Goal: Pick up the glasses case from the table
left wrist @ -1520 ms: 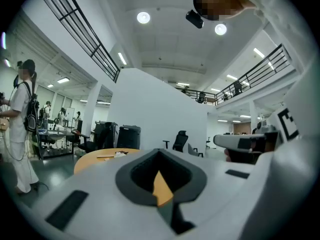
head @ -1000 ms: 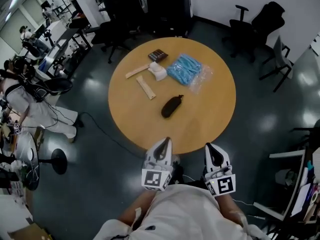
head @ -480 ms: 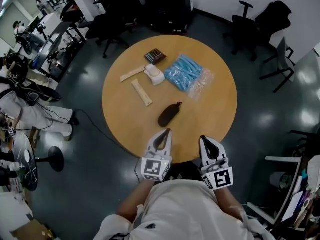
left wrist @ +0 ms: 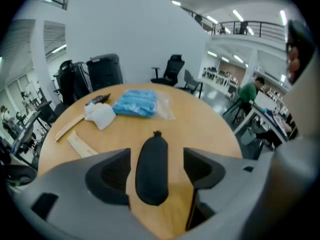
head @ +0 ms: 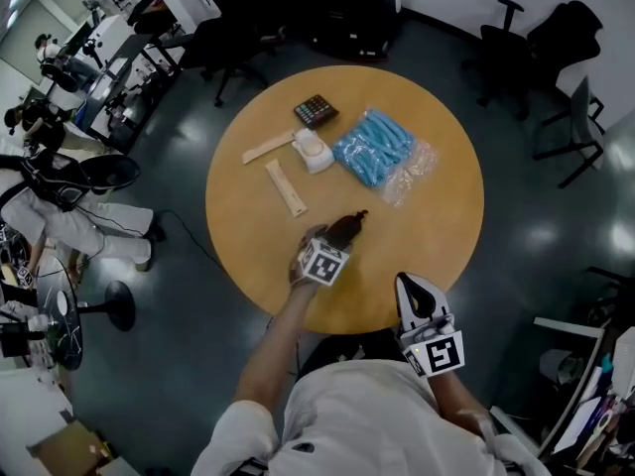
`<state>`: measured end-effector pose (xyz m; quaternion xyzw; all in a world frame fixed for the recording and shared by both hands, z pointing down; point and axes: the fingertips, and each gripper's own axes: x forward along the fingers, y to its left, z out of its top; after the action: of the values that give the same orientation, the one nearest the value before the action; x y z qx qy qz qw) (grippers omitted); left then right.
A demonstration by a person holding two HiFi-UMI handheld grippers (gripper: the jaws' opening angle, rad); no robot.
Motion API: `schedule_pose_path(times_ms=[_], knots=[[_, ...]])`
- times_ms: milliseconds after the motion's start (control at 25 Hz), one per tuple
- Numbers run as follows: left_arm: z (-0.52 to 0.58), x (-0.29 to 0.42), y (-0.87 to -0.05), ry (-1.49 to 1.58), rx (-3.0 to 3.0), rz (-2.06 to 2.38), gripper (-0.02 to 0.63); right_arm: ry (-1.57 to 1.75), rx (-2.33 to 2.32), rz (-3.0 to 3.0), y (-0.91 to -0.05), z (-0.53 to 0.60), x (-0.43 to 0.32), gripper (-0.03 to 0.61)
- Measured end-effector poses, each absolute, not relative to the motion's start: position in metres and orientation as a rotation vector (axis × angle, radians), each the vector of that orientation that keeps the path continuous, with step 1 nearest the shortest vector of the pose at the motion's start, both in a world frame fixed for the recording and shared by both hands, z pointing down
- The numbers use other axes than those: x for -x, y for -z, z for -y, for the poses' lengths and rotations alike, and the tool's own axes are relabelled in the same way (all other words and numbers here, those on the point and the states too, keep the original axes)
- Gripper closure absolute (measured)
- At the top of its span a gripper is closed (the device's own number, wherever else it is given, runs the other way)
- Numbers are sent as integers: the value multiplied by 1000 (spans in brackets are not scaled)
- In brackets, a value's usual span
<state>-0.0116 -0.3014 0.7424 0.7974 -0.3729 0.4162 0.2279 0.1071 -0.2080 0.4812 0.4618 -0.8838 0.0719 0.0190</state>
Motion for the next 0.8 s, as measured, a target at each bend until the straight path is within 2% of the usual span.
schedule_pose_path(times_ms=[80,320,640,800], knots=[[309,12,-780,-1318,-2114,921,280,-252,-1428,2739,-487,213,-108,563],[313,10,-839,-1570,-1987,733,278,-281,-1438,2723,-494,228,-118,563],[311,26,-868,-1584,-1916,715,279,-313,-1461,2706,-502,236,-132,563],[315,29,-855,-1566,-1970,782,304,-308,-1451,2715,-501,237,-132,563]])
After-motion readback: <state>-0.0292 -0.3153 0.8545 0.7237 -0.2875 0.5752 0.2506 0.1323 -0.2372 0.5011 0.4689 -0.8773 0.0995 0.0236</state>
